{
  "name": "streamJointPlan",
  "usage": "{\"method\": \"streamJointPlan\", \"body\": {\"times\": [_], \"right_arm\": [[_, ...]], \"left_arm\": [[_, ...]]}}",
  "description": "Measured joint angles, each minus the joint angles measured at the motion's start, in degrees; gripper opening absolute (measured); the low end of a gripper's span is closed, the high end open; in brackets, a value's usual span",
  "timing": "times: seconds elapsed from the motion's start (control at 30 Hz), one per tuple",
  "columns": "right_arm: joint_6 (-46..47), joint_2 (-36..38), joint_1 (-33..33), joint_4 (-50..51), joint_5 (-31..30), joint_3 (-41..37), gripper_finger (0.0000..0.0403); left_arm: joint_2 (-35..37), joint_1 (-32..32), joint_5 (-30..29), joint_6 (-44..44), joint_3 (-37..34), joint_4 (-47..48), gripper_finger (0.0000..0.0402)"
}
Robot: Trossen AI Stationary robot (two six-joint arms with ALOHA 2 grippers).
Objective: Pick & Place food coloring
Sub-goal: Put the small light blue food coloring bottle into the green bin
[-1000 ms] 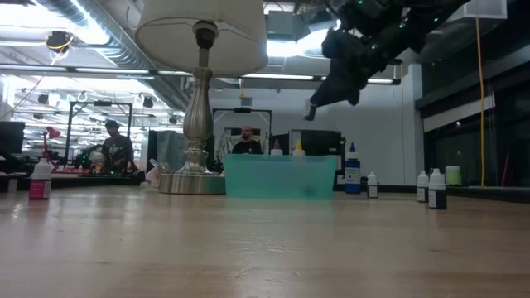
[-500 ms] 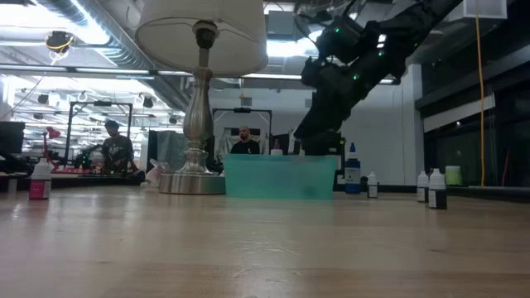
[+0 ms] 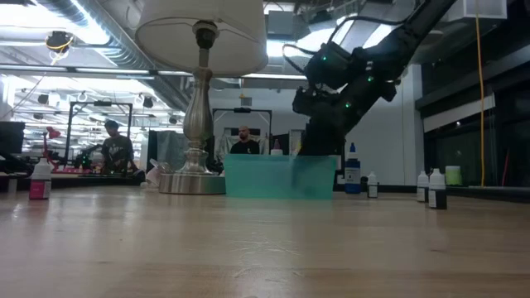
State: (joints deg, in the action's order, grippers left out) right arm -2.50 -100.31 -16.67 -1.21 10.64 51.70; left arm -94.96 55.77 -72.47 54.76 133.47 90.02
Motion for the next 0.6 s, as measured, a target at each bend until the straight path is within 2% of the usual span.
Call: {"method": "streamJointPlan", "body": {"times": [0.43, 0.6], "right_arm": [[-2.8, -1.6, 0.0, -0.5, -1.4, 0.1, 0.0054], [-2.6, -1.6, 0.0, 0.4, -2.2, 0.2, 0.0092]], "left_arm": [[0.0, 0.0, 0.1, 0.2, 0.0, 0.0, 0.0269], [0.0, 0.0, 0.2, 0.2, 0.0, 0.0, 0.0269]]}}
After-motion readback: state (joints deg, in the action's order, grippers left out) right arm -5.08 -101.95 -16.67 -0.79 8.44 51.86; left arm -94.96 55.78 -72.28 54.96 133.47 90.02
